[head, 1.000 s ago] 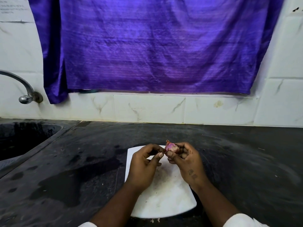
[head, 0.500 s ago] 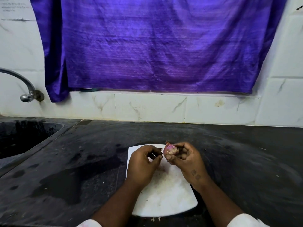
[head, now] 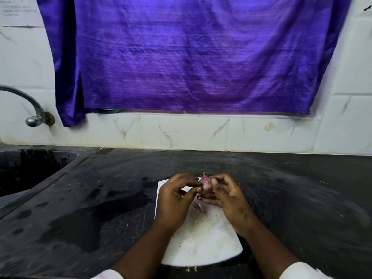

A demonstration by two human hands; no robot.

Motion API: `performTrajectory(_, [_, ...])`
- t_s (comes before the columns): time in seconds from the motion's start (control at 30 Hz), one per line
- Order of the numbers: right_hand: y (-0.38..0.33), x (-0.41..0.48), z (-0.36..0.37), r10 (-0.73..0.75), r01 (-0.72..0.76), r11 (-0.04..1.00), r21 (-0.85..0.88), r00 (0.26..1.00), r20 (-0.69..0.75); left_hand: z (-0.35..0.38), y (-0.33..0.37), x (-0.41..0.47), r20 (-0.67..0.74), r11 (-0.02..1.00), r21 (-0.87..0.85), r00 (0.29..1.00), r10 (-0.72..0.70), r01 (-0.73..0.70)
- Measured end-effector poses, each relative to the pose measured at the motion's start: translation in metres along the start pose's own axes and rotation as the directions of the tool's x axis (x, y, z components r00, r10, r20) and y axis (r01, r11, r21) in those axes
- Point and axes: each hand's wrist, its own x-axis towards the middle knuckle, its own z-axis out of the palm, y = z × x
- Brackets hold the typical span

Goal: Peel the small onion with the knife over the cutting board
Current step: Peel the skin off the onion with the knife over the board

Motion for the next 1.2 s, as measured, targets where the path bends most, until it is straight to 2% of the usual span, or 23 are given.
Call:
performTrajectory(0.2, [0.002, 0.008, -0.005, 0.023, -0.015, 0.996, 0.092, 0.996, -0.085, 0.003, -0.001, 0.000, 0.048, 1.000, -0.022, 0.999, 0.008, -0.007])
performTrajectory(0.33, [0.001, 0.010, -0.010, 0.033, -0.016, 0.988, 0.154, 0.993, -0.110, 0.005, -0.005, -0.002, 0.065, 0.999, -0.013, 0.997, -0.039, 0.040])
performTrajectory(0.43, [0.003, 0.010, -0.011, 0.042, -0.031, 0.992, 0.124, 0.995, -0.092, 0.004, -0.006, -0.002, 0.060, 0.998, 0.007, 0.997, -0.059, 0.058])
performTrajectory(0.6, [0.004, 0.008, -0.011, 0.058, -0.057, 0.998, 0.012, 0.997, -0.054, 0.002, -0.001, -0.001, 0.130, 0.999, -0.046, 0.991, -0.010, 0.016])
performTrajectory(0.77, [0.005, 0.007, -0.009, 0.081, -0.081, 0.996, -0.047, 0.997, -0.012, 0.003, -0.002, -0.001, 0.137, 1.000, -0.013, 0.990, 0.013, -0.011])
performTrajectory(0.93, [0.005, 0.006, -0.008, 0.075, -0.074, 0.995, -0.066, 0.997, 0.001, 0.005, -0.004, -0.002, 0.174, 1.000, -0.022, 0.985, 0.007, -0.003])
performTrajectory(1.1, [0.003, 0.006, -0.008, 0.065, -0.064, 0.997, -0.047, 0.998, 0.007, 0.005, -0.002, -0.004, 0.166, 0.995, -0.072, 0.985, -0.053, 0.066])
performTrajectory(1.2, [0.003, 0.005, -0.008, 0.064, -0.063, 0.995, -0.083, 0.998, 0.013, 0.004, -0.001, -0.006, 0.174, 0.999, -0.037, 0.984, -0.025, 0.032])
